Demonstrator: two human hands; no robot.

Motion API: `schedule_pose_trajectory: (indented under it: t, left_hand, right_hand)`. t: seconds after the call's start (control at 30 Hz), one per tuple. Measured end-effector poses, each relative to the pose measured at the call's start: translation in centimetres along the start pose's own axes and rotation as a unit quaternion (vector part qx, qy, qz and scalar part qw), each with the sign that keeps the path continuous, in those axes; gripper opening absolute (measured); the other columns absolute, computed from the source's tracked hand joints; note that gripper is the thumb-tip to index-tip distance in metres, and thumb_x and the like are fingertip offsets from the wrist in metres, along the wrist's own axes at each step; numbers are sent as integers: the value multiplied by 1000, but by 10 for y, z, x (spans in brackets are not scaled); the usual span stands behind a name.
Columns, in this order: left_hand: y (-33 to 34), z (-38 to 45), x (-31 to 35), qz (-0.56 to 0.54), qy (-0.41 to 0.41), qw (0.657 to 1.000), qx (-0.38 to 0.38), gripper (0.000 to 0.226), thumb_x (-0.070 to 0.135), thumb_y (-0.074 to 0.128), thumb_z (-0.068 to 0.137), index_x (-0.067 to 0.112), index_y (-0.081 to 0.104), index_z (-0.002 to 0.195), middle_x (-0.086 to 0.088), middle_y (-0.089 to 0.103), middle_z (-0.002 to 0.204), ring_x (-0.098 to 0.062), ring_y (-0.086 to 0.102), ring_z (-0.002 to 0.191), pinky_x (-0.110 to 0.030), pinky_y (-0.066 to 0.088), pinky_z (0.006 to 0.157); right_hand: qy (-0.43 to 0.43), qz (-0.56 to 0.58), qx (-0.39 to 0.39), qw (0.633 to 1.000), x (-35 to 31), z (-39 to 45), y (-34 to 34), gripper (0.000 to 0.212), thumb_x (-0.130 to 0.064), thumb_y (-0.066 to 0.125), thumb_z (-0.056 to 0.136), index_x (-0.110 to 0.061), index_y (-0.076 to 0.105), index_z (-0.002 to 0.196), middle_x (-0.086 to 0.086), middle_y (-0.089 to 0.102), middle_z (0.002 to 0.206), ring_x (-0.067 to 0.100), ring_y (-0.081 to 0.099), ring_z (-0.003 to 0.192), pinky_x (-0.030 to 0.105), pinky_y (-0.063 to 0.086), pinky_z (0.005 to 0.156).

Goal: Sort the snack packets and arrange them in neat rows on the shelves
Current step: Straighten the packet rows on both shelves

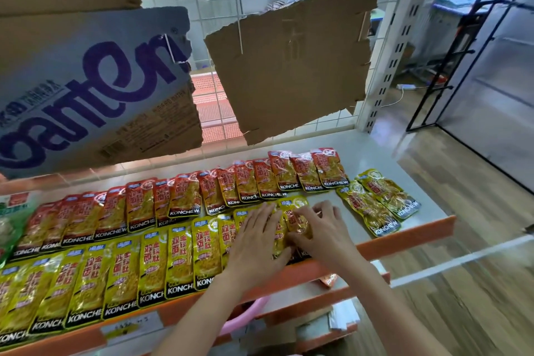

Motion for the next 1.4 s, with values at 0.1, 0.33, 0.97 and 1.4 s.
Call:
schedule_pose_trajectory:
  t: [0.1, 0.33, 0.97, 1.4]
  left_hand:
    - [-4, 0, 3, -36, -8, 999, 8, 67, 48, 38, 94, 24, 9, 149, 9, -1, 157, -7, -9, 143, -25, -11, 112]
    - [0, 20, 26, -24, 14, 999, 40, 71, 63, 25, 84, 25, 28, 144, 8, 17, 154, -10, 5, 143, -28, 3, 117]
    - [-1, 33, 35, -68, 2, 996, 50, 58, 56, 35, 93, 26, 29, 143, 8, 18, 152, -9, 7, 141, -30, 10, 116]
    - [19, 46, 53, -17, 24, 999, 25, 63, 56, 41, 90, 32, 23, 145, 13, 14, 155, -7, 2, 143, -25, -14, 112]
  right_hand:
    - [42, 44, 31, 998, 19, 5, -23, 48, -53, 53, 87, -26, 51, 127, 5, 38, 124, 21, 33, 119, 33, 31, 100]
    - [142, -136, 80, 977, 86, 3, -48, 42, -34, 62, 84, -15, 59, 121, 20, 54, 113, 38, 46, 107, 43, 36, 95]
    - [106, -52, 144, 983, 101, 16, -75, 39, -32, 52, 92, -20, 55, 129, 11, 47, 133, 31, 39, 122, 39, 32, 101]
    - [101, -67, 74, 990, 88, -5, -48, 44, -46, 49, 87, -43, 47, 130, 1, 48, 121, 26, 45, 107, 34, 39, 92]
Point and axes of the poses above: each hand's wrist, its own z-axis towards the middle knuckle, its own y-axis out of the palm, x = y × z, the point moved 7 cm from there along z, towards the middle knuckle
